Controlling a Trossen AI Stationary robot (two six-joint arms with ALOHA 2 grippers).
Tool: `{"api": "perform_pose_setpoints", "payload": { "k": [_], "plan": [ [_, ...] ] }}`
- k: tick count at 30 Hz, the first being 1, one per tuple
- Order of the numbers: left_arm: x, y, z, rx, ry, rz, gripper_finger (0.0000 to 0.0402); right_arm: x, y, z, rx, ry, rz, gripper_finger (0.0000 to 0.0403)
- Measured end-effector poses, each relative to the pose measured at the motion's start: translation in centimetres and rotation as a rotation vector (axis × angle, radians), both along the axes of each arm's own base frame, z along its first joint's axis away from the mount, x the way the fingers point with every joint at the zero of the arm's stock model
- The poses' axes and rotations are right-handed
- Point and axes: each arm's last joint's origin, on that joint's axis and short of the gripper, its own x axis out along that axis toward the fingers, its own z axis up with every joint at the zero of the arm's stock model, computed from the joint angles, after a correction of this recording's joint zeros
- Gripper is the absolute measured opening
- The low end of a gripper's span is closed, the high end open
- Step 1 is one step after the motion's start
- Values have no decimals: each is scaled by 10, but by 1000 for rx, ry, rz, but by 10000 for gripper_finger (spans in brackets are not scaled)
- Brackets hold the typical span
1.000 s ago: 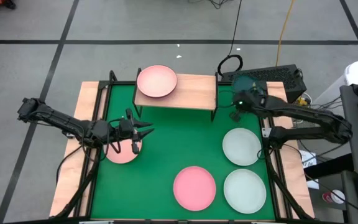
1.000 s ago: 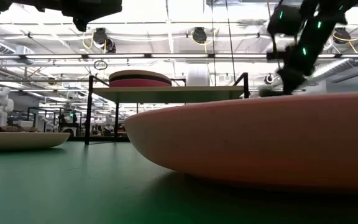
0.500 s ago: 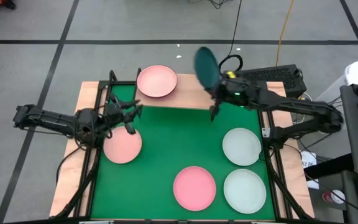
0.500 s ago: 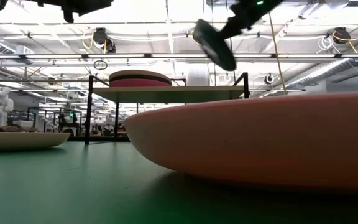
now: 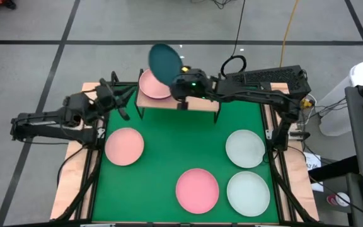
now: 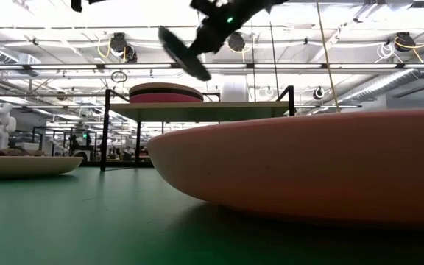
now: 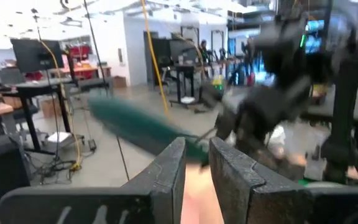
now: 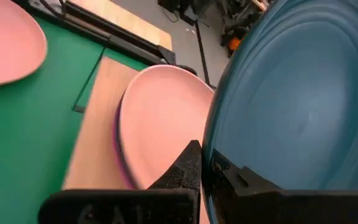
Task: Place and stack plates onto a shelf
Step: Stack the green plate on top of the light pink plate on the shelf, then put the light pink plate on the shelf
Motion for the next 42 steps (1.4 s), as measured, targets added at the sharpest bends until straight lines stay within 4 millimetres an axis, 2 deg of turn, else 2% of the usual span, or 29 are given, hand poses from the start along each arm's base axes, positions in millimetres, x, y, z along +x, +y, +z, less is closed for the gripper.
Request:
{"api": "perform_pose_setpoints", "payload": {
  "k": [5,12,28,33,38,42],
  "plan": [
    [-3,0,9,15,-19,2,76,27,-8,-21,-23,63,23,0],
    [0,0,3,9,34,0,76,36,-10,-45,3,139,49,1],
    [5,0,0,-11,52,-4,76,37,-6,-40,-8,110,57,85],
    [5,0,-1,-16,51,-4,76,34,1,-34,-9,119,73,119],
    [5,0,-1,-30,47,-10,76,33,7,-38,-3,165,85,161],
    [6,-1,-3,-37,67,-46,76,20,25,-23,37,202,98,180]
  ]
}}
